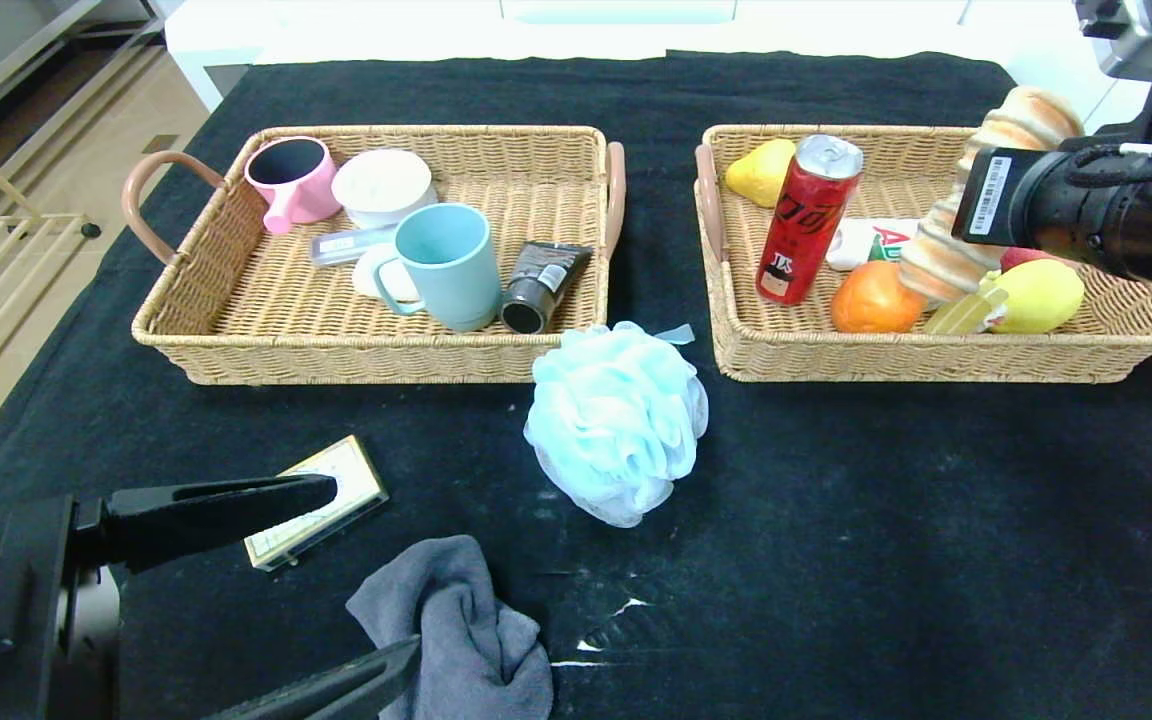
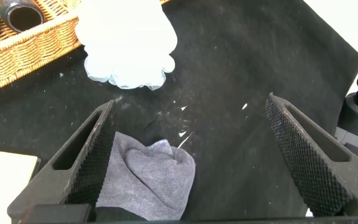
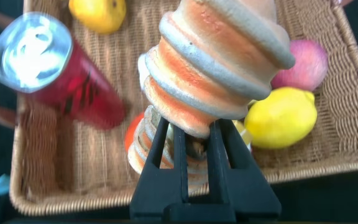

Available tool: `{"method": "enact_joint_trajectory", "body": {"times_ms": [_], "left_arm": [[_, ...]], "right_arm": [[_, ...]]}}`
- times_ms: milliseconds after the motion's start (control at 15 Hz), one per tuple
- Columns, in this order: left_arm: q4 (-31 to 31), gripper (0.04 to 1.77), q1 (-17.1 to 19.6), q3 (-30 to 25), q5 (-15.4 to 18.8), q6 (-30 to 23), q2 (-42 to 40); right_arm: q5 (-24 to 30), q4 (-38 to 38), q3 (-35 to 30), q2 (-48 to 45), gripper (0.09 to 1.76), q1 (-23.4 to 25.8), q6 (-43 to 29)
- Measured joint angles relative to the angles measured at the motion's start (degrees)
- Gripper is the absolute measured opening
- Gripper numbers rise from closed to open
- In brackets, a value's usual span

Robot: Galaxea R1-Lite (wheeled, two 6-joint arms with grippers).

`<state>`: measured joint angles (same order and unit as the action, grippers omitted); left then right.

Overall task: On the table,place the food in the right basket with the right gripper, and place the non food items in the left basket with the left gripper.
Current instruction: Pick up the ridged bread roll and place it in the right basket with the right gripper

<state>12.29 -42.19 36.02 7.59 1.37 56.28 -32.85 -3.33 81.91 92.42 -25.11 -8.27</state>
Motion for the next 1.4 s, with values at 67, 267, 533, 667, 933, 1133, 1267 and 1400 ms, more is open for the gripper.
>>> {"method": "enact_joint_trajectory", "body": {"times_ms": [67,267,533,667,933,1133,1267,1400], "left_arm": [[0.00,1.72,0.00,0.00,0.00,0.01,-0.02],[0.00,1.72,0.00,0.00,0.01,0.04,-0.02],[0.02,1.72,0.00,-0.13,0.01,0.04,0.05],[0.02,1.72,0.00,-0.15,0.01,0.01,0.05],[0.00,1.72,0.00,-0.17,0.01,0.28,0.05],[0.02,1.72,0.00,-0.24,0.01,0.28,0.05],[0.02,1.72,0.00,-0.26,0.00,0.28,0.07],[0.02,1.72,0.00,-0.30,0.00,0.28,0.18]], "right_arm": [[0.02,-1.99,0.63,0.66,0.31,0.61,0.02],[0.22,-6.67,1.74,2.82,0.31,2.44,0.67],[0.35,-12.37,2.93,6.62,0.31,4.28,0.80],[0.39,-13.40,3.82,8.39,0.30,4.75,0.88],[0.30,-13.62,4.14,9.70,0.31,4.83,1.40],[0.44,-13.56,4.14,9.87,0.76,4.85,1.79],[0.44,-13.56,3.73,9.79,0.97,4.83,1.82],[0.44,-13.56,3.54,9.76,1.14,4.72,1.82]]}}
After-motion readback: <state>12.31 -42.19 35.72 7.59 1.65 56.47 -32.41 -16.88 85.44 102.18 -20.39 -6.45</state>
